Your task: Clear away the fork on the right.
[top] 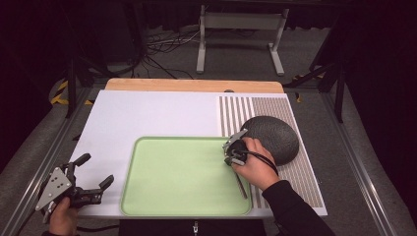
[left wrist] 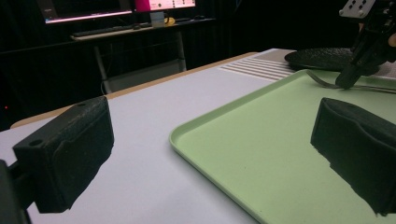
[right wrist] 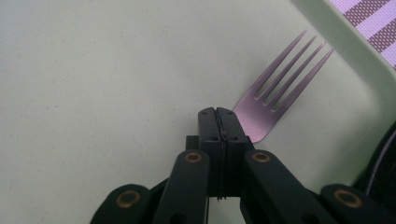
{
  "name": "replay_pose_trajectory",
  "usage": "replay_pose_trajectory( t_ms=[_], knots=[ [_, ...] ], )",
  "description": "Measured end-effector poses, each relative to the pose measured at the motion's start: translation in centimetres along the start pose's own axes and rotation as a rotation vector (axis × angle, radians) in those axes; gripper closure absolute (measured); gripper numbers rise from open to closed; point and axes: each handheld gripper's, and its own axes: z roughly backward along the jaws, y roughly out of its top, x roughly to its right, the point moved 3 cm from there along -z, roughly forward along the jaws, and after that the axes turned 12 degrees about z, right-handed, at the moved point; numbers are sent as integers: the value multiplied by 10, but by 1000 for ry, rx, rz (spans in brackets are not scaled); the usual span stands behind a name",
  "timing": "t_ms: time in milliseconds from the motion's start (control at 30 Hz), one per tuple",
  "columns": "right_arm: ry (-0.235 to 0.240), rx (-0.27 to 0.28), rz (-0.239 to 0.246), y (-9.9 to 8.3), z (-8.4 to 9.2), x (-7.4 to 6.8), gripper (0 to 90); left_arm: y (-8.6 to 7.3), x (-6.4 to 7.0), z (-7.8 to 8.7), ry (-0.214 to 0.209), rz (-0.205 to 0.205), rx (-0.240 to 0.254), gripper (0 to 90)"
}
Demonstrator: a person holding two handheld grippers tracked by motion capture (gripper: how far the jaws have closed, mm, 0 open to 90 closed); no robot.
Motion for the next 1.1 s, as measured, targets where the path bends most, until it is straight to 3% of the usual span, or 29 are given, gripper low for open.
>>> replay_pose_trajectory(
  t_ms=[767,1100],
  knots=[
    [-27,-21,-49,-14,6,12,896,0,0,0,5,4,-3,0],
    [-24,19,-63,-11,15,11,855,0,-1,0,3,4,-4,0]
  ],
)
